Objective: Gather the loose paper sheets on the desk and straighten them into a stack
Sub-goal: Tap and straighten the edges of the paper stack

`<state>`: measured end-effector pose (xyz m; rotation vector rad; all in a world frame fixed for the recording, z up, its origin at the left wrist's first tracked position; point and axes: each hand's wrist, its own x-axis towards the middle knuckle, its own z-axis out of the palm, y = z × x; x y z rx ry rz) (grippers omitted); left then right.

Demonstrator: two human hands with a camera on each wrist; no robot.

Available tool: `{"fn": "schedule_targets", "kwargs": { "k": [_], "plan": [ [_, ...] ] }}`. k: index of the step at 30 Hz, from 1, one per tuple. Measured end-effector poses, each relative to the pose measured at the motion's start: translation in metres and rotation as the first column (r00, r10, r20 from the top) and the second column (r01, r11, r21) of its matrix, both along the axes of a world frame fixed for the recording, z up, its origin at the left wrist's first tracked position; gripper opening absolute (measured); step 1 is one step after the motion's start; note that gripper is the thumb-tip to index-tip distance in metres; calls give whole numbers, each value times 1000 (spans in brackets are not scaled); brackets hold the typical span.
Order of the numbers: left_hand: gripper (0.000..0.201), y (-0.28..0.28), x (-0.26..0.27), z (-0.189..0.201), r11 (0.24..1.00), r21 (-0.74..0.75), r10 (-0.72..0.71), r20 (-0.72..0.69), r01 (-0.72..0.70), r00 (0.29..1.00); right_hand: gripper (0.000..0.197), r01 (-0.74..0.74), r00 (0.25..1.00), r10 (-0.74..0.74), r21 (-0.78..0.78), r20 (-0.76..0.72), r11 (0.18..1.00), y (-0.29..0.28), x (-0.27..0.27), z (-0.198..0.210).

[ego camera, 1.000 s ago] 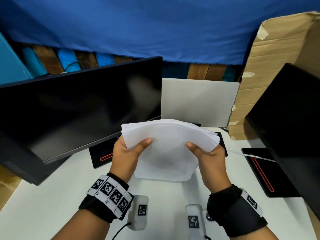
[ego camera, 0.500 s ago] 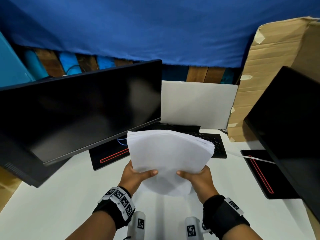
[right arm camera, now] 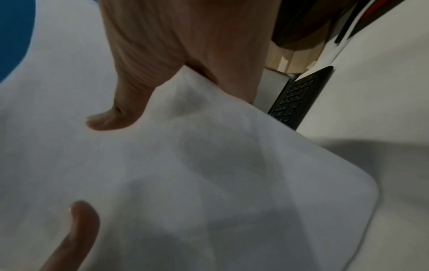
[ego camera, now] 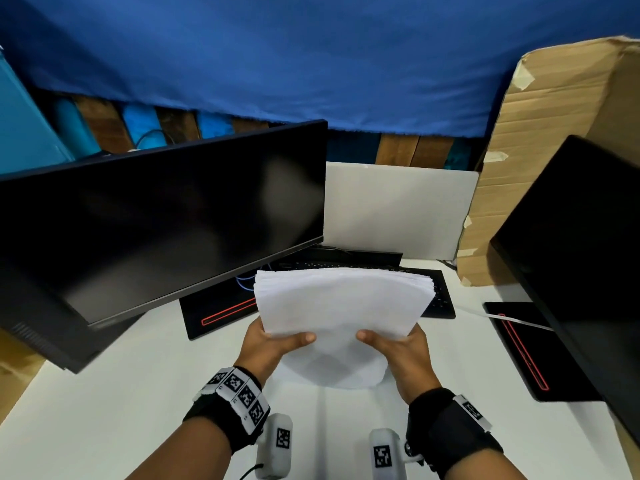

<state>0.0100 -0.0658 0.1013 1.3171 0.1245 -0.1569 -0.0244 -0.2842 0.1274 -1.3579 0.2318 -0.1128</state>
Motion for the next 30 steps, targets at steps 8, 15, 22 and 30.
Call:
{"fn": "schedule_targets", "kwargs": {
  "k": [8, 15, 22, 30],
  "plan": [
    [22, -3, -7, -11, 981, 0, 195, 70, -195, 978, 25, 88, 996, -89, -103, -6, 991, 5, 1, -17],
    [28, -14, -2, 26, 968, 111, 187, 270, -223, 945, 32, 175, 975, -151, -143, 164, 974, 17, 10, 14],
    [26, -22, 0, 72, 957, 30, 259, 368, -290, 893, 71, 415, 848, -199, -380, 492, 827, 28, 6, 49],
    [26, -31, 4, 96, 894, -38, 433, 328, -446, 840, 44, 454, 835, -143, -516, 532, 727, 32, -2, 49]
  ]
}}
